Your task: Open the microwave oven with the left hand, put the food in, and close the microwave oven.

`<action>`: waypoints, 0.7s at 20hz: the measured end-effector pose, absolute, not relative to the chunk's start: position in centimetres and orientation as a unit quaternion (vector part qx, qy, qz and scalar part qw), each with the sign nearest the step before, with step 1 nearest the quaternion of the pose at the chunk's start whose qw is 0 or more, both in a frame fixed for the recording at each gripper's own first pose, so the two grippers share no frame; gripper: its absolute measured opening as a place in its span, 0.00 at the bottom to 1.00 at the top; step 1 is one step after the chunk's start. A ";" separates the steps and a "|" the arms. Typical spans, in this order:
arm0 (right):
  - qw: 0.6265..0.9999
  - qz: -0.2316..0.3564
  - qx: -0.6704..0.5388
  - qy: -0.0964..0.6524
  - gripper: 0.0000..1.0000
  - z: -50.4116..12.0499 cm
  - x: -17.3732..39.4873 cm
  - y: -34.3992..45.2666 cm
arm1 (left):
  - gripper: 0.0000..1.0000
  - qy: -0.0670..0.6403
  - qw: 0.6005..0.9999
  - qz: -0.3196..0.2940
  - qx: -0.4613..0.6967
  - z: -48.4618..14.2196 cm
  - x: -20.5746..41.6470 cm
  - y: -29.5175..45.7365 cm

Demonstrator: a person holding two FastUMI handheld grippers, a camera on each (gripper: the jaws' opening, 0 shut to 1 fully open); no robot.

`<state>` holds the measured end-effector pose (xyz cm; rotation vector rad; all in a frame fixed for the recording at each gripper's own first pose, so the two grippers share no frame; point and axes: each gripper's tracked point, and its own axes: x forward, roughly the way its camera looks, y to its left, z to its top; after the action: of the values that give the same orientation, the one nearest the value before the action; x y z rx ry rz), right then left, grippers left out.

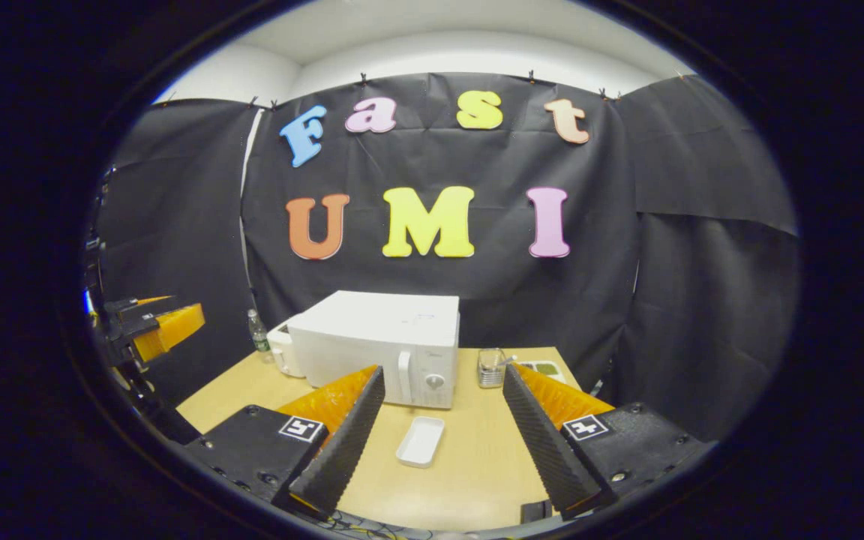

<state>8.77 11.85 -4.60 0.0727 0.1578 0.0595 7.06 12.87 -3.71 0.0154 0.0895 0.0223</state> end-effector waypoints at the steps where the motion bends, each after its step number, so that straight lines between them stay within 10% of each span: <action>1: 0.996 0.030 0.040 0.072 0.91 -3.9 8.9 12.1 | 0.96 0.038 0.999 0.017 0.009 -2.8 6.9 13.1; 14: 0.999 0.014 0.045 0.011 0.91 2.3 10.5 12.1 | 0.96 0.018 1.000 0.006 0.005 0.8 8.2 12.5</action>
<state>10.53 12.06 2.28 0.0891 0.0216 0.0276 8.25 12.47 0.78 0.0095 0.0365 0.0112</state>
